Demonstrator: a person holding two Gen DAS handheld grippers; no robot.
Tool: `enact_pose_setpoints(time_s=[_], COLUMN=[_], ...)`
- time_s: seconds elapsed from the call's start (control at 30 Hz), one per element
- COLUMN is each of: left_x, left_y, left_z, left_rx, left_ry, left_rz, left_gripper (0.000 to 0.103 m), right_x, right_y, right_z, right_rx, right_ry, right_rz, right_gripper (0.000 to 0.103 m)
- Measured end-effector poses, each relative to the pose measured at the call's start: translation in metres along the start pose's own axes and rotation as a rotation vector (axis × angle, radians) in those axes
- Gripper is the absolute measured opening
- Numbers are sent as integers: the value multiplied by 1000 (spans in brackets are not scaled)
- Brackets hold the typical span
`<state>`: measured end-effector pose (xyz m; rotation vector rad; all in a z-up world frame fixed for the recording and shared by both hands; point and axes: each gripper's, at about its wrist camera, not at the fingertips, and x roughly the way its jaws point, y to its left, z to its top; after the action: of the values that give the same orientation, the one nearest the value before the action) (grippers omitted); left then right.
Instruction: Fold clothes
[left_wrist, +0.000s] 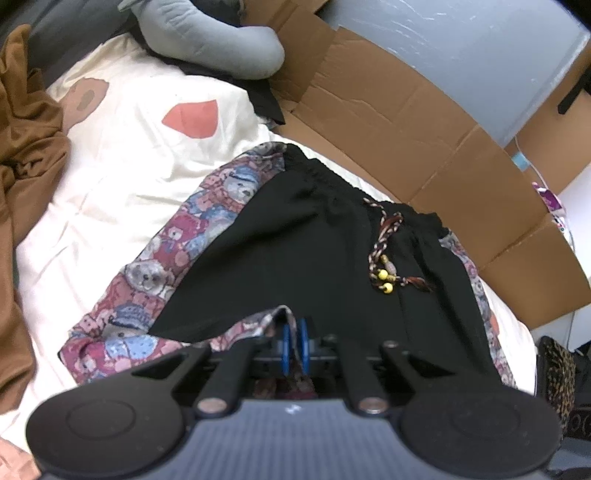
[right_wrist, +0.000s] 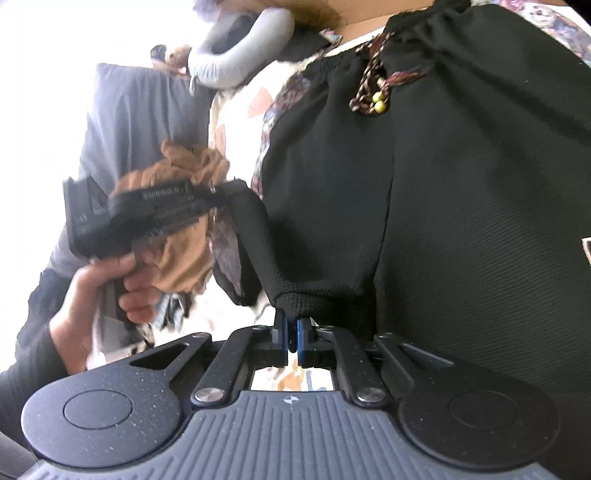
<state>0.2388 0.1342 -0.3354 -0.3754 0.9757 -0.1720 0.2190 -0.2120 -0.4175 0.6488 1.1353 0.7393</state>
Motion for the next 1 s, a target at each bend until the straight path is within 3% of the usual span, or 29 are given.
enact_pose_setpoints(time_s=[0.63,0.7,0.77,0.83,1.0], left_x=[67,64,56,46,21], left_y=[-1,-6,-11,-19,-33], left_z=[11,11,8,6,-4], left_rx=[50,61,92,140,194], left_ry=[67,66,54,44,29], left_rz=[66,68,61,68,65], left_gripper=[11,18,38,42,45], right_x=[19,15,11,10,10], right_y=[-32,-30,-23,-17,-5], right_z=[42,40,37,32,19], right_rx=[48,53,26,7,-38], right_ry=[-66,-63,-65,-53,-19], right_rz=[-176,-170,-167,-154,-121], right_gripper=[5,5,11,22,23])
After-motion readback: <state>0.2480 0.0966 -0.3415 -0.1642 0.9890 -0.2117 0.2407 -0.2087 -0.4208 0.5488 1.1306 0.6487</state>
